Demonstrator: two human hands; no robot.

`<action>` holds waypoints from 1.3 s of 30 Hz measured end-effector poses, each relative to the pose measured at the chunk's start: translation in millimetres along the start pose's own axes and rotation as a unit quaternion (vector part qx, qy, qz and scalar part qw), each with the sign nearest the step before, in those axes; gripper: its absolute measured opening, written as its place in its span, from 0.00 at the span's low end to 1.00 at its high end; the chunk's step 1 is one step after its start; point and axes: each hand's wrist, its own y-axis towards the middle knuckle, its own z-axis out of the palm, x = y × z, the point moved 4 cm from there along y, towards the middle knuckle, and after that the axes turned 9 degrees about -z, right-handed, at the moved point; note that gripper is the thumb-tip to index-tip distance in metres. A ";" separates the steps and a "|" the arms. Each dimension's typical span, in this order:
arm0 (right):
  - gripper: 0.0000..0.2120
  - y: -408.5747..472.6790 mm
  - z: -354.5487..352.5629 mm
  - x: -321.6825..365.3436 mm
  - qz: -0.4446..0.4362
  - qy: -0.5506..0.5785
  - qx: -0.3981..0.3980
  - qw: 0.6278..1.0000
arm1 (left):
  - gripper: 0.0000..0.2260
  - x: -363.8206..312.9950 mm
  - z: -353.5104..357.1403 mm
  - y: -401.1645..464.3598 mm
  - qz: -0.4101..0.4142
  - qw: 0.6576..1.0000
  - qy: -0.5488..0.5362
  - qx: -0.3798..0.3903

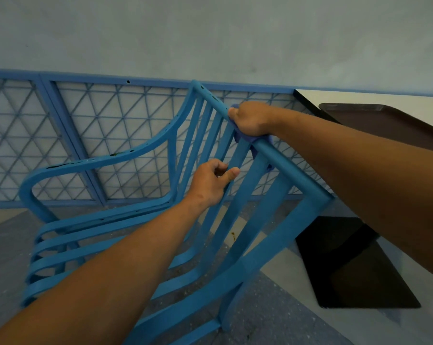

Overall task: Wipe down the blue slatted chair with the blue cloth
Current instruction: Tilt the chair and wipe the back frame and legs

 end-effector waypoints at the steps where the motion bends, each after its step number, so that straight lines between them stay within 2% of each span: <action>1: 0.14 -6.8 0.4 -0.8 -0.004 -0.003 0.008 1.000 | 0.17 -0.5 0.1 -1.2 -0.001 1.000 0.001 0.000; 3: 0.12 -24.6 1.0 -2.8 -0.022 -0.017 0.019 0.999 | 0.16 -2.1 0.5 -2.2 -0.006 1.000 -0.002 0.003; 7: 0.15 -73.2 2.8 -10.1 -0.064 -0.074 0.029 0.995 | 0.15 -4.0 0.7 -3.1 -0.013 1.000 0.004 0.008; 11: 0.17 -121.9 3.7 -10.0 -0.060 -0.101 0.038 0.992 | 0.13 -6.8 0.9 -10.3 -0.027 0.999 0.027 -0.007; 14: 0.20 -142.9 4.5 -9.6 -0.033 -0.034 0.008 0.999 | 0.10 -12.4 0.1 -23.3 -0.041 0.999 0.032 0.001; 18: 0.28 -157.3 10.6 -24.5 0.062 0.141 -0.091 0.984 | 0.19 -49.9 -6.7 -41.2 -0.009 1.000 -0.008 -0.020; 22: 0.24 -172.1 24.1 -42.2 0.080 0.285 -0.177 0.939 | 0.14 -97.9 -7.5 -44.6 0.009 0.999 -0.051 0.010; 24: 0.22 -184.4 27.8 -47.5 0.087 0.310 -0.211 0.923 | 0.18 -108.9 -3.6 -45.4 -0.019 0.998 -0.057 0.025; 28: 0.22 -205.2 33.6 -49.4 0.065 0.342 -0.229 0.909 | 0.22 -119.1 15.4 -53.7 -0.075 0.995 -0.039 0.046; 34: 0.24 -220.0 36.8 -56.3 0.044 0.394 -0.212 0.893 | 0.22 -124.2 31.9 -56.9 -0.088 0.993 -0.076 -0.011; 39: 0.25 -233.9 36.8 -55.6 0.024 0.399 -0.199 0.895 | 0.26 -127.9 35.7 -56.6 -0.106 0.990 -0.086 -0.023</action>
